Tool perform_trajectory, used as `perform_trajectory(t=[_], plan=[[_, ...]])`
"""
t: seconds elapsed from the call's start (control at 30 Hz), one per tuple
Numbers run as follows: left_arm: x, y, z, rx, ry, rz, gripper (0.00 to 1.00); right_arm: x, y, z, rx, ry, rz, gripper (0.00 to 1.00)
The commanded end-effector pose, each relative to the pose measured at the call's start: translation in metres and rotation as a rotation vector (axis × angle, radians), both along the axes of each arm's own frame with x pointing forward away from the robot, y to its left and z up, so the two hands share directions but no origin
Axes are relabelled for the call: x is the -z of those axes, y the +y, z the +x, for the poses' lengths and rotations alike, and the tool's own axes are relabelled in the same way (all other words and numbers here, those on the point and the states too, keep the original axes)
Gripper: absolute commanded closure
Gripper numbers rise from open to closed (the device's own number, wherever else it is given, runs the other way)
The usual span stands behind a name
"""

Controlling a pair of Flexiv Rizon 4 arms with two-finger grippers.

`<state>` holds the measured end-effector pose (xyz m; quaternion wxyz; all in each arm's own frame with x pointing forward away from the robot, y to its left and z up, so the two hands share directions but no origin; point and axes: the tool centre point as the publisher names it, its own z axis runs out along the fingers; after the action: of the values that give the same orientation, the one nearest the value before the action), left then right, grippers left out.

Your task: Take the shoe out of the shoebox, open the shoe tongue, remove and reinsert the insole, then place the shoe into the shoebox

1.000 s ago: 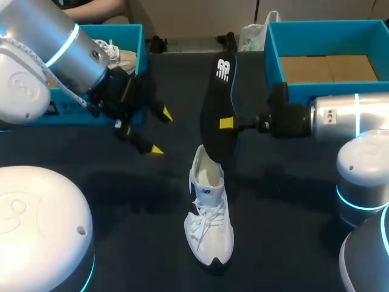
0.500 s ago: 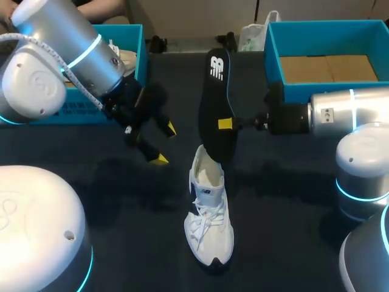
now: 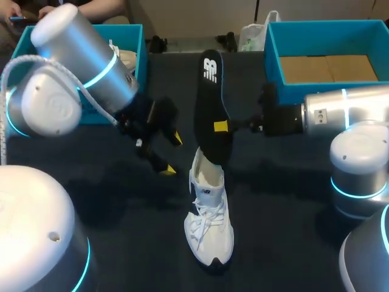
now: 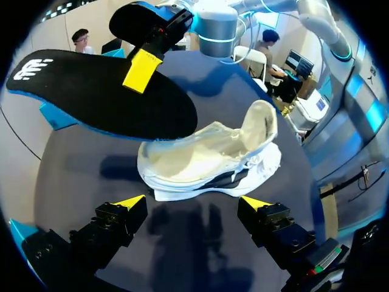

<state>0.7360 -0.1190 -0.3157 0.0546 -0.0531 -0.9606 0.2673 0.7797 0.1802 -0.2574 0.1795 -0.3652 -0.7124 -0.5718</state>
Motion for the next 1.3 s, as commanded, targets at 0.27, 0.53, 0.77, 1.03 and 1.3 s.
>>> perform_trajectory(t=[0.27,0.53,0.77,1.03,1.3], plan=[[0.025,-0.008,-0.001,0.002,-0.05,0.036,0.0,0.01,0.012,0.009,-0.019,-0.023,-0.014,1.0],[0.035,-0.013,0.002,-0.032,-0.036,0.028,0.0,0.016,0.014,0.011,-0.028,-0.022,-0.015,1.0],[0.047,-0.019,-0.001,-0.034,-0.028,0.024,0.0,0.025,0.017,0.013,-0.051,-0.055,0.029,1.0],[0.048,-0.02,-0.002,-0.031,-0.015,0.026,0.0,0.024,0.017,0.013,-0.051,-0.065,0.039,1.0],[0.048,-0.02,-0.002,-0.031,-0.015,0.026,0.0,0.031,0.017,0.012,-0.037,-0.073,0.079,1.0]])
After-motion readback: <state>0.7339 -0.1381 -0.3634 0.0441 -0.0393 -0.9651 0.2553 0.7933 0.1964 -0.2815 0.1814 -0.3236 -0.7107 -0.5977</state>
